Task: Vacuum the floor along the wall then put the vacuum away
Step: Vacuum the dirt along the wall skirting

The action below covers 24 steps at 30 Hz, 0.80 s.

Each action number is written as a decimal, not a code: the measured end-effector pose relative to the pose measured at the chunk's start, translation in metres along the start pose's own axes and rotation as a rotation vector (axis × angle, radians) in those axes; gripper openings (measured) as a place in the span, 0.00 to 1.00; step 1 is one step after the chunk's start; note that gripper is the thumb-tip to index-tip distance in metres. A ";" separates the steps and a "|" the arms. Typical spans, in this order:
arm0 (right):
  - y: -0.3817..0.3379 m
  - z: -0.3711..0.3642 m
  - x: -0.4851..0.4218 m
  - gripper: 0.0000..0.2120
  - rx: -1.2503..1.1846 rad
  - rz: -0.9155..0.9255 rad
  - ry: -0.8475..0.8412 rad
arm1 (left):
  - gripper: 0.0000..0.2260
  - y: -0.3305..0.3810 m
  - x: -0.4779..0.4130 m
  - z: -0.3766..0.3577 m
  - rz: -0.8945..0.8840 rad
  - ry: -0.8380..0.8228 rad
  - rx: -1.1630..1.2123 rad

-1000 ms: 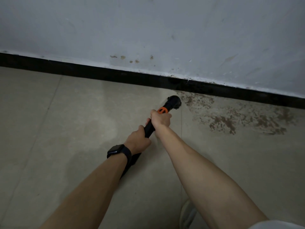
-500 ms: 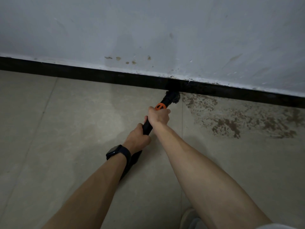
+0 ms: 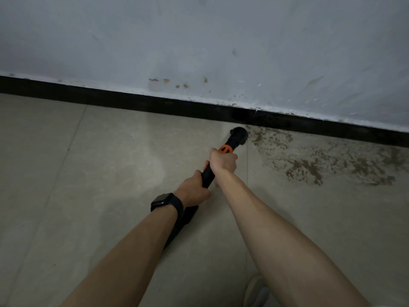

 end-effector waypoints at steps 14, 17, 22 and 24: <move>-0.036 -0.034 0.109 0.18 -0.187 0.088 -0.127 | 0.22 -0.060 0.088 0.114 0.056 -0.085 0.119; -0.049 -0.043 0.174 0.17 -0.104 0.135 -0.213 | 0.27 -0.079 0.140 0.150 0.176 -0.080 0.203; -0.084 -0.037 0.299 0.14 0.118 0.307 -0.405 | 0.21 -0.093 0.252 0.206 0.347 0.012 0.454; -0.098 -0.032 0.353 0.14 0.222 0.405 -0.483 | 0.18 -0.097 0.301 0.227 0.401 0.144 0.522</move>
Point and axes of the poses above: each hand's wrist, its own x-axis away from the middle knuckle, its own z-axis out of the back of the hand, y = z × x, the point moved 1 cm from there along -x, towards the middle knuckle, and after that the axes turned 10 degrees about y, right-handed, at the moved point
